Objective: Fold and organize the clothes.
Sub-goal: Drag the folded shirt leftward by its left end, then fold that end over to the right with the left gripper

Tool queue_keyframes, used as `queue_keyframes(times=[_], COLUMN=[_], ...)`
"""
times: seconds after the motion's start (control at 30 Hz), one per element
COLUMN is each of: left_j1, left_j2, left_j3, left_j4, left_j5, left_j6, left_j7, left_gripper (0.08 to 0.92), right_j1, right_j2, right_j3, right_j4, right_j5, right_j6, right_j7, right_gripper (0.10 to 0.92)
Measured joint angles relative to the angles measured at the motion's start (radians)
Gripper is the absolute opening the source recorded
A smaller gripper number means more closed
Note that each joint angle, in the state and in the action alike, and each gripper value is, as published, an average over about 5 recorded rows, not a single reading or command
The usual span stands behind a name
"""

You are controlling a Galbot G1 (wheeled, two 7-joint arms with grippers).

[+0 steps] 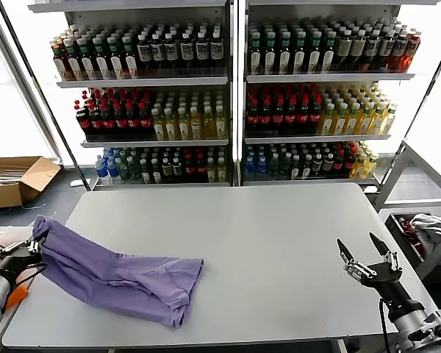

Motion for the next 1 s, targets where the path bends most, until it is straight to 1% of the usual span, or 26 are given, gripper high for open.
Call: queue_keyframes(times=[0.2,0.37,0.7,1.0], left_j1=[-0.027,-0.044,-0.088,-0.179], left_j2=[-0.030,-0.065,-0.149,-0.210], left_j3=[0.105,0.229,0.483,0.659], left_j4=[-0.102,-0.141,-0.125,-0.101], left_j5=[-0.015,-0.002,0.060,0.069], left_j6=[0.017,0.034,0.076,0.085], left_j7=[-0.045,-0.070,-0.096,-0.176], left_gripper=[0.114,0.114,0.114,0.114], right_j1=[0.000,0.002,-0.014,-0.021], right_j2=[0.007,0.013,0.018,0.015], right_j3=[-0.009,-0.009,-0.001,-0.007], right_j4=[0.007,0.019,0.024,0.030], right_j5=[-0.005,-0.009,-0.011,-0.014], right_j6=[-0.009,-0.021,-0.027,-0.031], right_j7=[0.000,0.001,-0.005,-0.008], right_gripper=[0.823,0.823,0.823,0.823])
